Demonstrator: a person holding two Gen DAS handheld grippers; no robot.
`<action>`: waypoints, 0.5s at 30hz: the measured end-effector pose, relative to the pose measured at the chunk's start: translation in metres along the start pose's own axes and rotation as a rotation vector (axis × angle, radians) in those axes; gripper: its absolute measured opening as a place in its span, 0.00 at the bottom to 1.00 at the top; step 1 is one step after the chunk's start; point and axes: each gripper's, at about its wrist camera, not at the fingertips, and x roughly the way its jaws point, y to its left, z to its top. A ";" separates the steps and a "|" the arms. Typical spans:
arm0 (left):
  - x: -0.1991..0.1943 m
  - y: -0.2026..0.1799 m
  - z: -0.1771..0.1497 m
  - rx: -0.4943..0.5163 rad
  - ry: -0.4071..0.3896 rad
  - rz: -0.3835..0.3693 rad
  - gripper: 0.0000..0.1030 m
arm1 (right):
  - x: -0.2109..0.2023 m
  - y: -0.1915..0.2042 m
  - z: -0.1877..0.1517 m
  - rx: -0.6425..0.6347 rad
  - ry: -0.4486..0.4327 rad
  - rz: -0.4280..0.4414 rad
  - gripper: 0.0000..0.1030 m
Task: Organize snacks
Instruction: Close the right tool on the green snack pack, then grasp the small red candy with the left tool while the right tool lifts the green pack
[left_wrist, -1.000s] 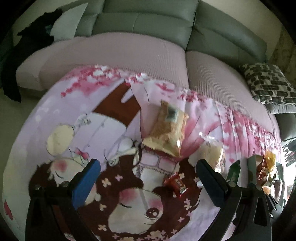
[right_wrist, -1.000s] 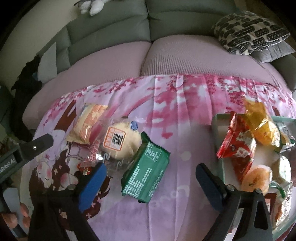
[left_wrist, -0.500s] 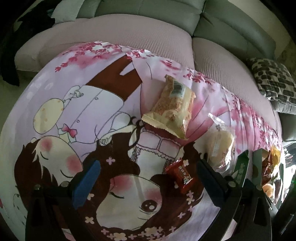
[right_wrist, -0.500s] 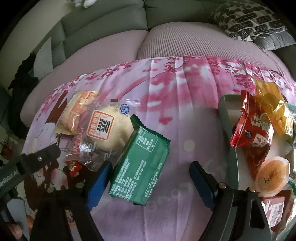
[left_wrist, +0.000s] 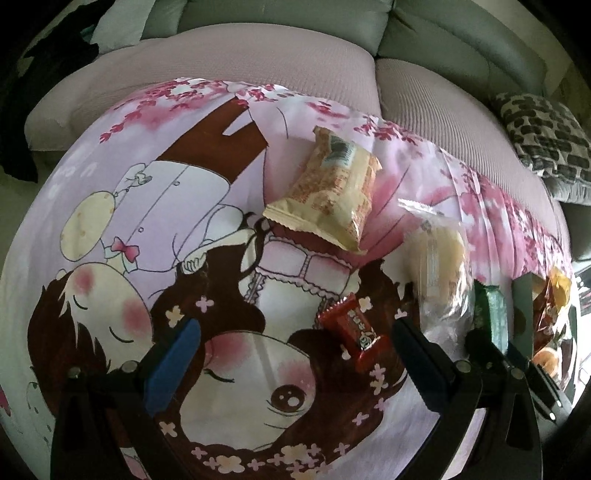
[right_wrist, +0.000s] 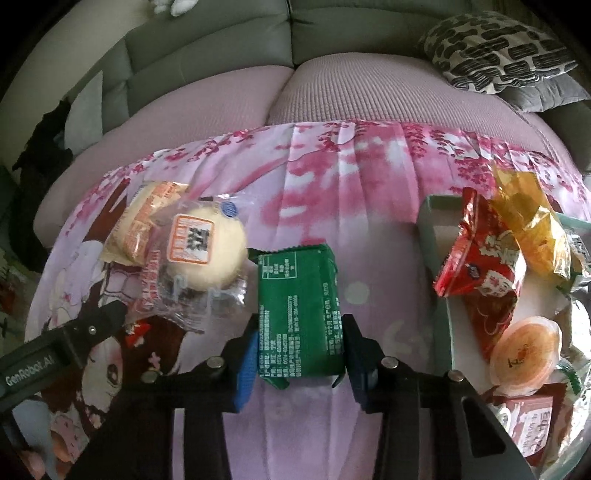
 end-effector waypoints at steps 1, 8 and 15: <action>0.001 -0.002 -0.001 0.011 0.004 0.009 1.00 | -0.001 -0.002 0.000 0.002 0.000 0.001 0.43; 0.009 -0.018 -0.004 0.100 -0.013 0.111 0.99 | -0.001 -0.003 0.001 0.006 0.003 0.006 0.43; 0.016 -0.035 -0.008 0.174 -0.016 0.125 0.77 | -0.002 -0.004 0.001 0.015 0.003 0.012 0.42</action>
